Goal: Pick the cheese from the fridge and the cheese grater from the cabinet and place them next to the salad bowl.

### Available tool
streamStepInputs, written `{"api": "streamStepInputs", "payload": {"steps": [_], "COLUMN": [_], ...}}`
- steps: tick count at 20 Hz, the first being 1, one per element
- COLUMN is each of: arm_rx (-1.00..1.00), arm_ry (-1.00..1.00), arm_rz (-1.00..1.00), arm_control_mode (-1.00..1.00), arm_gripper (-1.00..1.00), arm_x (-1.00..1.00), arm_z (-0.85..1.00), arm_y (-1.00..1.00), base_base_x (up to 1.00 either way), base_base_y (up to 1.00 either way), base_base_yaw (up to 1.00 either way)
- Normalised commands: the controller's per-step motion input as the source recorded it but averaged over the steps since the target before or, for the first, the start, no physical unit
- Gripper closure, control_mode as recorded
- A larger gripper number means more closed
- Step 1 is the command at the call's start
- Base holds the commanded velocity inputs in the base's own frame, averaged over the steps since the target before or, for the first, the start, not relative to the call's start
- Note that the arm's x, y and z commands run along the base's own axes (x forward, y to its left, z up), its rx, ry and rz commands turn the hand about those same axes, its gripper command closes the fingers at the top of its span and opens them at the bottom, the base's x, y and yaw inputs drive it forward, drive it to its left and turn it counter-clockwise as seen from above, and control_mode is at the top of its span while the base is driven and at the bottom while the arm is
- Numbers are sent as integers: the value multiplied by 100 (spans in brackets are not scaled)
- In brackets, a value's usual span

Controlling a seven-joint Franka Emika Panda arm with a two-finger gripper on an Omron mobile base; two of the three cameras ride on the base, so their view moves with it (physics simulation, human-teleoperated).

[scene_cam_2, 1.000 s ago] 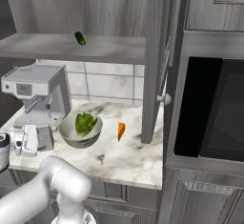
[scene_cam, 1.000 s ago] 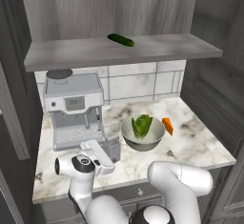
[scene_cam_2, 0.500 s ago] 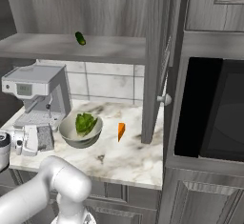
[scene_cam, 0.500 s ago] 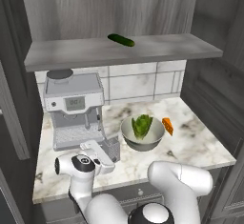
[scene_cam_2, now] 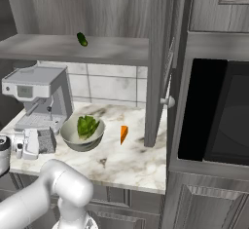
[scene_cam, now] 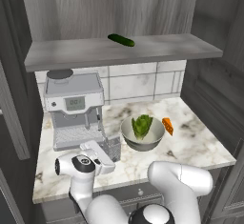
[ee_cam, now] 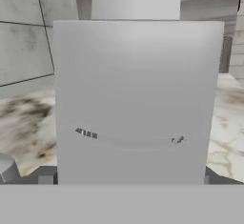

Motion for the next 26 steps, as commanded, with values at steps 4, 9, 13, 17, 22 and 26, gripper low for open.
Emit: {"api": "streamStepInputs", "payload": {"steps": [4, 9, 13, 17, 22, 26], "arm_rx": [0, 0, 0, 0, 0, 0], "arm_ry": [0, 0, 0, 0, 0, 11], "arm_rz": [0, 0, 0, 0, 2, 9], "arm_control_mode": [-100, -100, -100, -100, -100, -100], "arm_gripper": [-100, -100, -100, -100, -100, -100], "arm_x": [-3, -5, -13, -12, -18, -20], "arm_z": [0, 0, 0, 3, 12, 20], "arm_y": [0, 3, 5, 6, 8, 13], "base_base_x": [0, 0, 0, 0, 0, 0], "base_base_y": [0, 0, 0, 0, 0, 0], "base_base_yaw": [0, 0, 0, 0, 0, 0]}}
